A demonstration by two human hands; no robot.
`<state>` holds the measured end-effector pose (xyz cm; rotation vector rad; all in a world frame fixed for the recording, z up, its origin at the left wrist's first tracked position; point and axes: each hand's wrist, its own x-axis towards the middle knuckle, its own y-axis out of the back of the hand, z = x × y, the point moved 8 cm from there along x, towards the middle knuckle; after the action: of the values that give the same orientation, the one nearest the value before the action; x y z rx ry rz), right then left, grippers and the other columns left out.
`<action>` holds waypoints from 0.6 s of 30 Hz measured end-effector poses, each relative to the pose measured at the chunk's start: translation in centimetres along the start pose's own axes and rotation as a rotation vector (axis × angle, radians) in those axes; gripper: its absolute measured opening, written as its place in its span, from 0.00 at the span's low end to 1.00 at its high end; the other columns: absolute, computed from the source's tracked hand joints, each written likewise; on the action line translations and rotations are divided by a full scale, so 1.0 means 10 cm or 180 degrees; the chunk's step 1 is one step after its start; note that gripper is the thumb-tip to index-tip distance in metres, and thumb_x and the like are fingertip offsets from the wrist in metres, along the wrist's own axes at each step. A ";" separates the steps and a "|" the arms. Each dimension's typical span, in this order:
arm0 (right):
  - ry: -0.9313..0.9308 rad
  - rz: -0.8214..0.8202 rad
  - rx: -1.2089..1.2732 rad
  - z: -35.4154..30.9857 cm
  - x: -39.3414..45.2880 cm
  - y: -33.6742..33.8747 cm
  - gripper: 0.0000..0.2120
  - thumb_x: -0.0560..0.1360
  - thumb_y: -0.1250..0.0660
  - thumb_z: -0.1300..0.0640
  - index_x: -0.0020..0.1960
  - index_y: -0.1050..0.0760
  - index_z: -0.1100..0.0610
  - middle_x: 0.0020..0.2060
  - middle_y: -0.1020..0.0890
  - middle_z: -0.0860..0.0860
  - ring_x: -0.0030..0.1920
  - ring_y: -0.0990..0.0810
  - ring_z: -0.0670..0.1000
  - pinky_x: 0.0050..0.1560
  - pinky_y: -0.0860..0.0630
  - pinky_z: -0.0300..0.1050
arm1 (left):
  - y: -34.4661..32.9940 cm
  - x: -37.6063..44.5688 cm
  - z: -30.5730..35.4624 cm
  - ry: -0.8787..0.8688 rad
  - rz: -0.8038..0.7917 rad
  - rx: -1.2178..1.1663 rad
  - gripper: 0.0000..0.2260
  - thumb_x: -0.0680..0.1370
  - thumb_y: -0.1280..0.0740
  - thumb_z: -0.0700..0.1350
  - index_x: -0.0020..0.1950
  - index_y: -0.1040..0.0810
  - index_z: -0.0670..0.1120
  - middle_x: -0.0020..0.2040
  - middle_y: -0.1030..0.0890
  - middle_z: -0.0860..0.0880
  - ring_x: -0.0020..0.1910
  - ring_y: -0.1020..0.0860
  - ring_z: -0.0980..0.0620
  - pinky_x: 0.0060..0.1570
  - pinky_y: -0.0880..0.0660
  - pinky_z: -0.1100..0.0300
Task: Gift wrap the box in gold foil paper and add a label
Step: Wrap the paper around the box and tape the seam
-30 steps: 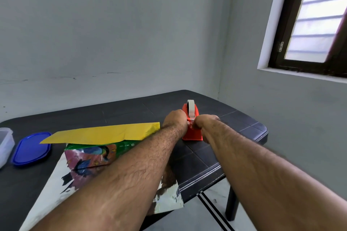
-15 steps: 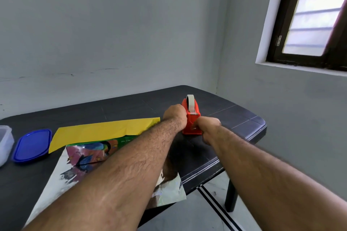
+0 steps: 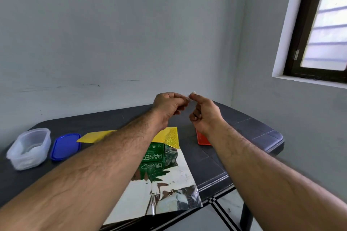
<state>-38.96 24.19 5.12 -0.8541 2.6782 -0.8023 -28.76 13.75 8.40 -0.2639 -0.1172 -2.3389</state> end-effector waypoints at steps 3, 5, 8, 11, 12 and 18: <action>0.0008 -0.0173 0.0011 0.00 -0.10 -0.24 0.09 0.74 0.23 0.61 0.53 0.16 0.60 0.25 0.37 0.48 0.22 0.42 0.48 0.25 0.42 0.43 | 0.25 -0.07 0.17 -0.0136 0.0047 0.0039 0.03 0.75 0.23 0.39 0.43 0.13 0.46 0.41 0.12 0.46 0.41 0.17 0.51 0.45 0.22 0.56; 0.0095 -0.0283 -0.0118 -0.03 -0.22 -0.40 0.09 0.73 0.21 0.61 0.52 0.16 0.60 0.25 0.35 0.48 0.22 0.41 0.47 0.26 0.41 0.43 | 0.42 -0.17 0.28 -0.0179 0.0018 0.0115 0.03 0.76 0.24 0.39 0.44 0.14 0.46 0.40 0.13 0.46 0.42 0.18 0.50 0.45 0.23 0.55; 0.0628 -0.0487 -0.0972 -0.17 -0.42 -0.58 0.11 0.72 0.18 0.57 0.52 0.13 0.59 0.25 0.24 0.45 0.25 0.32 0.47 0.27 0.34 0.41 | 0.69 -0.30 0.42 -0.0248 0.0014 0.0295 0.03 0.77 0.26 0.37 0.44 0.14 0.43 0.40 0.14 0.44 0.41 0.19 0.48 0.43 0.24 0.56; 0.1281 -0.0553 -0.1979 -0.26 -0.56 -0.69 0.12 0.69 0.16 0.49 0.45 0.12 0.56 0.28 0.17 0.41 0.27 0.23 0.38 0.28 0.29 0.32 | 1.02 -0.41 0.49 -0.0247 -0.0040 0.0565 0.04 0.77 0.27 0.36 0.43 0.15 0.41 0.38 0.16 0.43 0.39 0.20 0.48 0.39 0.24 0.56; 0.1462 -0.0473 -0.2106 -0.30 -0.55 -0.66 0.14 0.68 0.16 0.46 0.42 0.12 0.56 0.27 0.18 0.41 0.26 0.24 0.38 0.27 0.29 0.31 | 1.12 -0.43 0.50 -0.0224 -0.0036 0.0599 0.05 0.78 0.28 0.36 0.42 0.16 0.41 0.37 0.17 0.43 0.38 0.20 0.48 0.38 0.25 0.56; 0.2084 -0.1521 -0.3954 0.23 -0.54 -0.60 0.21 0.72 0.19 0.45 0.64 0.15 0.45 0.59 0.14 0.41 0.59 0.17 0.39 0.65 0.20 0.43 | 1.65 -0.66 0.16 0.0116 -0.0219 0.0787 0.07 0.79 0.33 0.36 0.44 0.17 0.37 0.40 0.16 0.39 0.40 0.20 0.48 0.43 0.24 0.53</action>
<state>-30.97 22.26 6.73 -1.7246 3.4933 0.8947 -12.20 6.97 8.51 -0.0958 -0.3999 -2.3667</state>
